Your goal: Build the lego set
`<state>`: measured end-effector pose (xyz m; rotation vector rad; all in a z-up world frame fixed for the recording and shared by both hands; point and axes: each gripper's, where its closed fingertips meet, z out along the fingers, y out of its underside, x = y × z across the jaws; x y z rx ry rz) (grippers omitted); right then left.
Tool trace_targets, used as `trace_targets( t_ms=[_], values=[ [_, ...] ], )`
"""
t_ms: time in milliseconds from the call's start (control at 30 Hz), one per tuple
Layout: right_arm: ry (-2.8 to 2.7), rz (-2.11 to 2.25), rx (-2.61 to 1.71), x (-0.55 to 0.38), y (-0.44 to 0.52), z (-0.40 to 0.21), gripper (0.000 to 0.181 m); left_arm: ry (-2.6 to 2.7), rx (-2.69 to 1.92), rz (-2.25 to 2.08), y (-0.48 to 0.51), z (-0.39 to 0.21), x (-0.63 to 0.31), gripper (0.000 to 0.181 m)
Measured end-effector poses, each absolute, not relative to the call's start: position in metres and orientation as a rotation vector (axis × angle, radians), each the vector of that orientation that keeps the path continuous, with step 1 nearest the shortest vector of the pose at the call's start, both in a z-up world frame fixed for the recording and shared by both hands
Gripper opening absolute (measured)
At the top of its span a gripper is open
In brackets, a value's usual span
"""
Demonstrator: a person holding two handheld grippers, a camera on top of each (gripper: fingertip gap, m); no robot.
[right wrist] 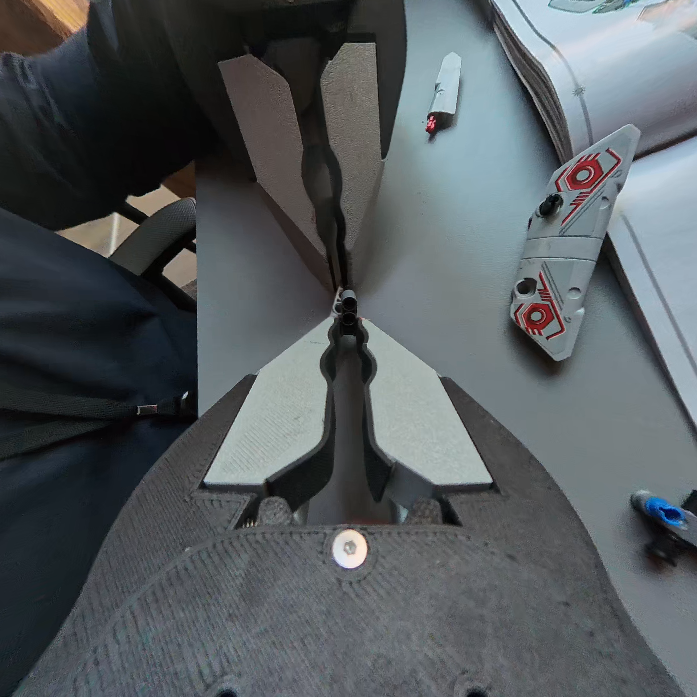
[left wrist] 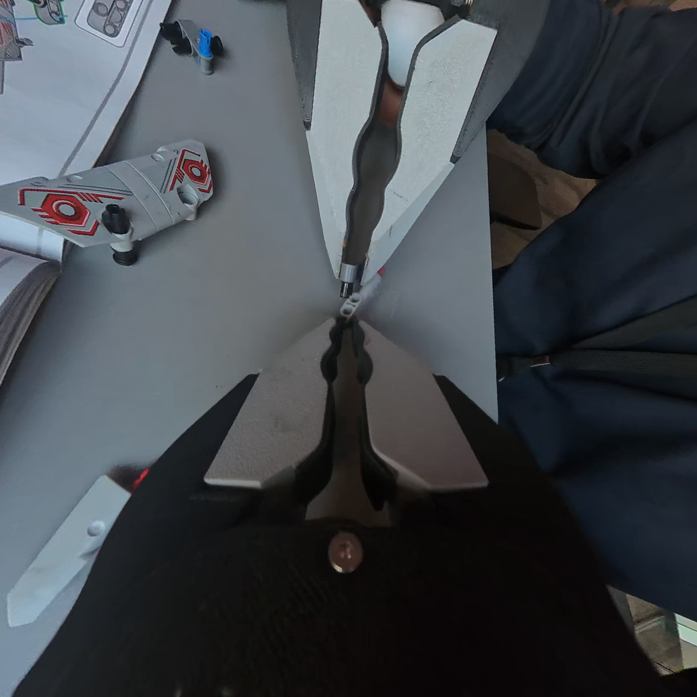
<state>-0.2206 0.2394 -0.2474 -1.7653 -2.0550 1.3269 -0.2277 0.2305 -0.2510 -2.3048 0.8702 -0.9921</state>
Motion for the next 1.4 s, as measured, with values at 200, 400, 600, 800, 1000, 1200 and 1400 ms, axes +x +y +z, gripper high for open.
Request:
trace_targets(
  t_ms=[200, 400, 600, 800, 1000, 1200, 1400],
  values=[
    [-2.062, 1.356, -1.738, -0.219, 0.236, -0.243, 0.005, 0.877, -2.246, -0.842, 0.230, -0.248, -0.226, 0.000],
    [-2.125, 1.268, -1.637, -0.215, 0.233, -0.241, 0.005, 0.908, -2.227, -0.718, 0.226, -0.245, -0.226, 0.000],
    [-2.139, 1.150, -1.579, -0.218, 0.231, -0.242, 0.005, 0.905, -2.202, -0.691, 0.227, -0.240, -0.225, 0.000],
    [-2.224, 0.989, -1.553, -0.212, 0.231, -0.240, 0.005, 0.890, -2.124, -0.729, 0.227, -0.223, -0.220, 0.000],
    [-2.221, 0.965, -1.459, -0.218, 0.226, -0.240, 0.005, 0.922, -2.058, -0.745, 0.225, -0.213, -0.213, 0.000],
    [-2.168, 1.068, -1.432, -0.225, 0.220, -0.242, 0.005, 0.918, -2.026, -0.787, 0.223, -0.213, -0.217, 0.000],
    [-2.172, 1.093, -1.381, -0.229, 0.213, -0.241, 0.005, 0.917, -1.980, -0.802, 0.218, -0.213, -0.217, 0.000]
  ],
)
